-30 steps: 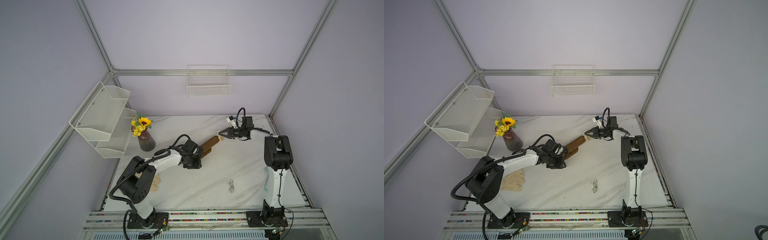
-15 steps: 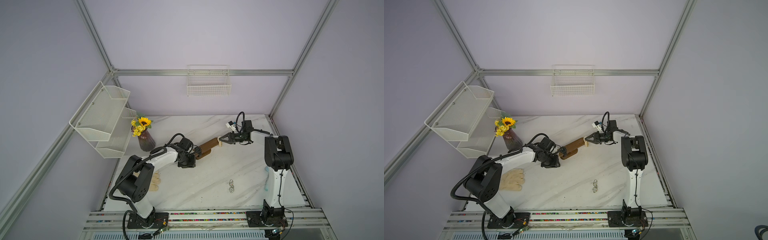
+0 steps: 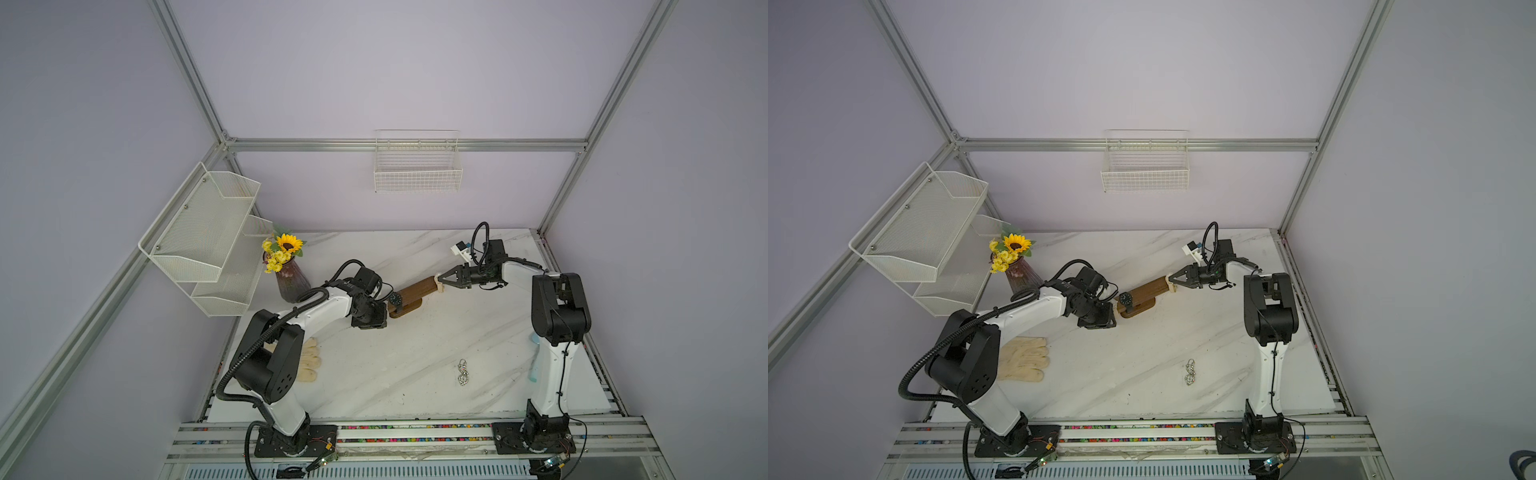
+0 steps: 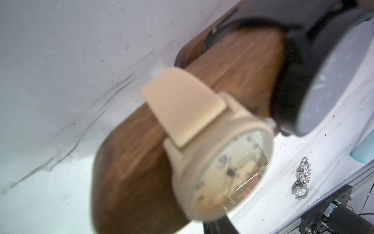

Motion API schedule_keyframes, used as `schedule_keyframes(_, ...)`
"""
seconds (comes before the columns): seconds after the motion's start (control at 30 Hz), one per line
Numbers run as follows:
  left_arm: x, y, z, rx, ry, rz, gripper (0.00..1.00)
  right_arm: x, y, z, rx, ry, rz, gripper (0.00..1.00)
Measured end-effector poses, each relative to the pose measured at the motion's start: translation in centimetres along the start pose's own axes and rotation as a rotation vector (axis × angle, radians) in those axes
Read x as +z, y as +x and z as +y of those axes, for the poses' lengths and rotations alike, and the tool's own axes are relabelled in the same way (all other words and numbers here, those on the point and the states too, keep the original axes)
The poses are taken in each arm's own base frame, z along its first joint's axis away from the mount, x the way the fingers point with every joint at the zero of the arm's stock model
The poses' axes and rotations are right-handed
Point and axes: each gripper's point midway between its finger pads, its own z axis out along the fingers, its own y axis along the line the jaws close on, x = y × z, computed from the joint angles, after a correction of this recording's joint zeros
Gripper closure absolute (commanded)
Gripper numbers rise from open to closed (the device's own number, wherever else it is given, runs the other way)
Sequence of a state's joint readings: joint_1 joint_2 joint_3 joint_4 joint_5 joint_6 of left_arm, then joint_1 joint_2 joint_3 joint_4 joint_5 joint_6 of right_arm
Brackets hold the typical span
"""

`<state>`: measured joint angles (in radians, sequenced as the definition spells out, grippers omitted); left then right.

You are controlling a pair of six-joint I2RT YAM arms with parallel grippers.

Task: Place watch on stand
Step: Place the watch on the stand.

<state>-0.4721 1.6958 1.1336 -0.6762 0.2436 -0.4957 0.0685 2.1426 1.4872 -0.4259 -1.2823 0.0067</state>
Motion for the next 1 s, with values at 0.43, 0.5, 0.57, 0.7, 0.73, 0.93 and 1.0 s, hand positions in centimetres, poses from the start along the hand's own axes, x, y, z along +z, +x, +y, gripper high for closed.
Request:
schedule_keyframes(0.43,-0.4,-0.7,1.1,-0.010,-0.013,-0.011,0.68,0.9,2.1,-1.3,0.057,-0.119,0.090,1.00)
schedule_keyframes(0.5,-0.4,-0.7,1.1,-0.011,-0.015,-0.009,0.68,1.0,2.3,-1.2,0.053,-0.136,0.101,1.00)
schedule_keyframes(0.57,-0.4,-0.6,1.2,-0.010,-0.017,-0.009,0.68,1.2,2.3,-1.1,0.050,-0.149,0.114,1.00)
schedule_keyframes(0.7,-0.6,-0.8,1.3,-0.009,-0.020,-0.009,0.68,1.6,2.5,-1.0,0.057,-0.164,0.138,1.00)
schedule_keyframes(0.73,-0.6,-0.8,1.3,-0.010,-0.020,-0.010,0.68,1.6,2.6,-1.0,0.063,-0.166,0.141,1.00)
schedule_keyframes(0.93,-0.8,-1.1,1.4,-0.006,-0.023,-0.016,0.68,1.6,2.0,-0.9,0.062,-0.148,0.163,1.00)
schedule_keyframes(1.0,-0.8,-1.1,1.4,-0.007,-0.023,-0.015,0.68,1.7,1.8,-0.8,0.050,-0.138,0.171,1.00)
